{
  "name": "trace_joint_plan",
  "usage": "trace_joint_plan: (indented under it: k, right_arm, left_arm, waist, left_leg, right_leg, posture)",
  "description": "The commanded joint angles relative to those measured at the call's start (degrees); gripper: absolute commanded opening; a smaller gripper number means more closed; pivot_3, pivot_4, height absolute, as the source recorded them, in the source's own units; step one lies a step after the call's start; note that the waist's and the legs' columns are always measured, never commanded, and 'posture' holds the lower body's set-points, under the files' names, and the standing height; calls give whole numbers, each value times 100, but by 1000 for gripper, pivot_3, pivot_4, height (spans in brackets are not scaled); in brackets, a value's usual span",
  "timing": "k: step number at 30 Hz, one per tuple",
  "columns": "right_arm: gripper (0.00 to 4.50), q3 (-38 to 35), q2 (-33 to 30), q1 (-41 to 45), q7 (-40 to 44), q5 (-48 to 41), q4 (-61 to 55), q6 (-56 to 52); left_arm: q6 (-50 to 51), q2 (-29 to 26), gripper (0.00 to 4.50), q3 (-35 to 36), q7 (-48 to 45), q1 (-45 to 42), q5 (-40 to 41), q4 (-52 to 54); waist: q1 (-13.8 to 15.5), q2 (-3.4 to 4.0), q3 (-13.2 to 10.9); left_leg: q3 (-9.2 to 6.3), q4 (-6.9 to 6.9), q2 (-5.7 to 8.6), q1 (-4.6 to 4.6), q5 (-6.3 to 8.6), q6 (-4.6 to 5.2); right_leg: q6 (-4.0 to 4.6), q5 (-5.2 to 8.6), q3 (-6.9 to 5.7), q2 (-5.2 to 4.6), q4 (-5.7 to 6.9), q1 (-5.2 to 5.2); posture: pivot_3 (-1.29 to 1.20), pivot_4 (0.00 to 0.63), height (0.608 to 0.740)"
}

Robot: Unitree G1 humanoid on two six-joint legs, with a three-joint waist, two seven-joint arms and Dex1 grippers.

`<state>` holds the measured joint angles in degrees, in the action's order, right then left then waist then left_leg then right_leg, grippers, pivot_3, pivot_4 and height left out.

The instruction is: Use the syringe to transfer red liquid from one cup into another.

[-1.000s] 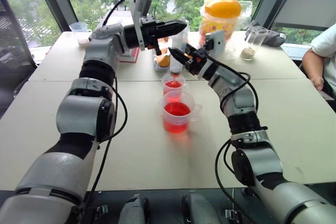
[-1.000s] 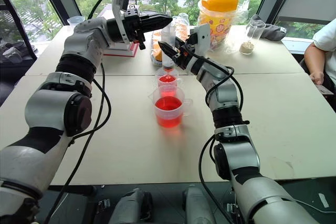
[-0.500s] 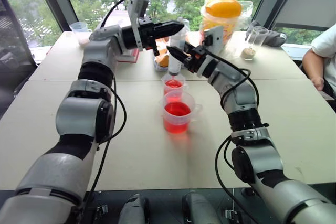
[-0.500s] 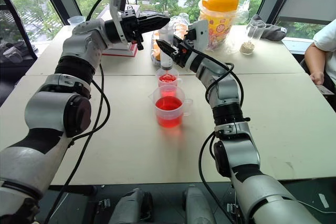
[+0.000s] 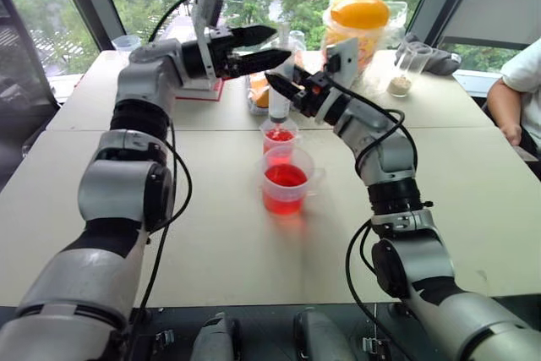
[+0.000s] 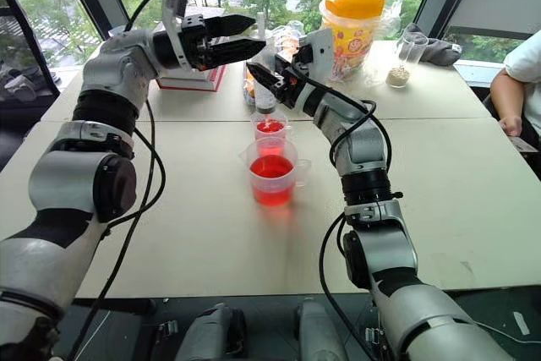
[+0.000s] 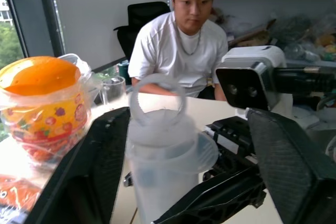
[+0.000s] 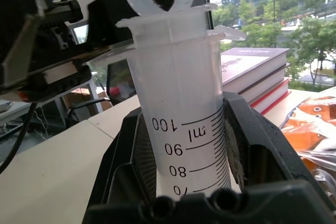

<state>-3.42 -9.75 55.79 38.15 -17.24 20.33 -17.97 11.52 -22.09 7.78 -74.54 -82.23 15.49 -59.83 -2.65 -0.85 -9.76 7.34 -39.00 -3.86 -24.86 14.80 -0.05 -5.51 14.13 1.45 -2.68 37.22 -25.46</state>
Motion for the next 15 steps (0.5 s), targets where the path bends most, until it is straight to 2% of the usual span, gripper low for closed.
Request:
trace_joint_plan:
  k: [1, 6, 11, 15]
  right_arm:
    - [1398, 7, 4, 34, 65, -109, -316, 169]
    - [1398, 10, -44, -47, 89, -55, -156, 288]
    - [1398, 49, -121, -90, 96, -1, -128, 353]
    - [1398, -76, -221, 46, 21, -106, -205, 209]
  left_arm:
    - [118, -235, 4443, 101, 11, 28, 101, 400]
    - [393, -756, 4443, 130, -62, 536, 143, 895]
    - [756, -1001, 4443, 101, -13, 1150, 231, 1578]
    - [1016, -979, 4443, 48, 93, 1623, 347, 2233]
  waist:
    - [-1, 0, 0]
    - [-8, 0, 0]
    - [15, 0, 0]
    - [24, 0, 0]
  left_leg:
    - [0, 1, 0, 0, 0, 0]
    - [0, 1, -1, 0, 0, 0]
    - [-1, -1, -2, -1, 0, 0]
    - [0, -4, -1, -4, 0, 0]
  right_leg:
    - [0, 0, 0, 0, 0, -1]
    - [0, 0, 0, 0, 1, -1]
    - [0, 0, -2, -1, 3, 0]
    - [0, 0, -2, -3, 1, 0]
  posture:
    - [0, 150, 740]
    - [0, 150, 740]
    - [0, 150, 740]
    - [0, 150, 740]
